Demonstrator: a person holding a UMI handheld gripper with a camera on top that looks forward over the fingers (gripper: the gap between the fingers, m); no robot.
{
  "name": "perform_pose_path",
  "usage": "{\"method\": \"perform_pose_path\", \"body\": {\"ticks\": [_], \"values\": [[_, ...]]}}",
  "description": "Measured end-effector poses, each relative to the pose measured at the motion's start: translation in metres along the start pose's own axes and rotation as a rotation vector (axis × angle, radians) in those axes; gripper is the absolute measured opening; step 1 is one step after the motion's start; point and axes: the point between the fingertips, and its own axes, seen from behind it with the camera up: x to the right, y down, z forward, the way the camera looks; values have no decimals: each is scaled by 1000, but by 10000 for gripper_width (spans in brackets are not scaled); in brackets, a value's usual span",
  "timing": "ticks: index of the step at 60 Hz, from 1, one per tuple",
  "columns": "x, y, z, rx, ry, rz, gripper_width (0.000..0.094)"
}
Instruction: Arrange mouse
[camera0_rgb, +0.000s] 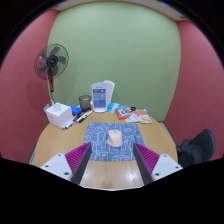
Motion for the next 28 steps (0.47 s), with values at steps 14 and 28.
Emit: {"method": "perform_pose_path", "body": {"ticks": [14,28], "values": [[-10,22,-94,13,35,-12,839],[-13,22,-136,51,49,-31,838]]}}
